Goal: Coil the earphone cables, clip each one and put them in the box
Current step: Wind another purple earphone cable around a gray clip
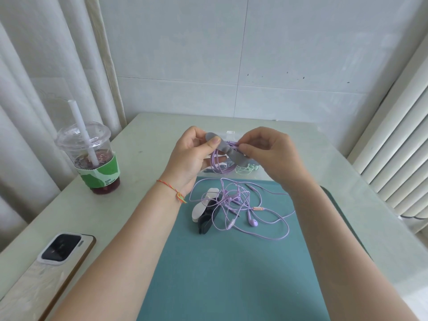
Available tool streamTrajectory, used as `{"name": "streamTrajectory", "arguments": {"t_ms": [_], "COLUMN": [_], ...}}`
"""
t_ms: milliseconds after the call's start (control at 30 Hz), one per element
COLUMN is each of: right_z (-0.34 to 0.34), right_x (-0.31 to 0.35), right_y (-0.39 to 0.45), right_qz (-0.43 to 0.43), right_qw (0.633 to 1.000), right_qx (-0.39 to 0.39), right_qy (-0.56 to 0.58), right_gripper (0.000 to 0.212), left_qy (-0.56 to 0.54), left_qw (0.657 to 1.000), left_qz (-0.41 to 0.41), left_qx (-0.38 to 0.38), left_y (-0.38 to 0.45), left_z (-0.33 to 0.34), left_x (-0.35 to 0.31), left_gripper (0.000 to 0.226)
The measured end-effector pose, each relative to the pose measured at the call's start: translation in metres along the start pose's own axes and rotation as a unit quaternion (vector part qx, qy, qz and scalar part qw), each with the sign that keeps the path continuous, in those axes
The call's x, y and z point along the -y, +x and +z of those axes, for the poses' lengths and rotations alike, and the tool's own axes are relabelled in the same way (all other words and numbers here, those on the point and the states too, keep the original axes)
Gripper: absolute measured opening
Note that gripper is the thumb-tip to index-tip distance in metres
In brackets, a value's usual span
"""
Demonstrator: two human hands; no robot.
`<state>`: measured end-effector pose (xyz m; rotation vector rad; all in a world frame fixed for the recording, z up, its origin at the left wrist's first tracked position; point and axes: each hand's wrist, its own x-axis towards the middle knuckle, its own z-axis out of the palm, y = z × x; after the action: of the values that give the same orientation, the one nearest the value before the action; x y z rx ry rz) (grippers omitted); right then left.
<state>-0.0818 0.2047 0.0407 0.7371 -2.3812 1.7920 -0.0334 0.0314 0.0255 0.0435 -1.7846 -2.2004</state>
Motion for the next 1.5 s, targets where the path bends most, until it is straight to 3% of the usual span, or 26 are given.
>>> {"name": "streamTrajectory", "arguments": {"t_ms": [133,333,867,967,1133,1333,1500], "right_z": [-0.004,-0.015,-0.015,-0.013,0.008,0.007,0.008], "right_x": [0.001,-0.001,-0.003,0.0,0.004,0.002,0.0], "right_y": [-0.001,-0.001,-0.002,-0.002,-0.003,-0.003,-0.003], "right_qz": [0.003,0.025,0.079,0.071,-0.017,-0.024,0.005], "right_qw": [0.999,0.993,0.991,0.993,0.991,0.988,0.995], "right_qx": [0.009,0.1,0.085,0.079,-0.008,-0.024,-0.015], "right_qy": [-0.054,-0.053,0.066,0.047,-0.132,-0.152,-0.103], "right_gripper": [0.008,0.025,0.011,0.018,0.027,0.024,0.022], "left_qy": [-0.015,0.001,-0.068,-0.084,-0.119,-0.137,-0.151], "left_qw": [1.0,1.0,0.998,0.996,0.989,0.988,0.987], "left_qz": [0.002,-0.002,0.008,0.013,0.01,-0.023,-0.021], "left_qx": [-0.004,0.008,0.008,-0.035,-0.086,-0.064,-0.06], "left_y": [0.0,0.002,0.002,0.003,0.002,0.002,0.0], "left_z": [-0.001,-0.005,-0.004,0.0,0.01,0.011,0.012], "left_x": [-0.002,-0.001,0.0,0.003,0.008,0.01,0.008], "left_gripper": [0.017,0.018,0.016,0.018,0.017,0.013,0.014]}}
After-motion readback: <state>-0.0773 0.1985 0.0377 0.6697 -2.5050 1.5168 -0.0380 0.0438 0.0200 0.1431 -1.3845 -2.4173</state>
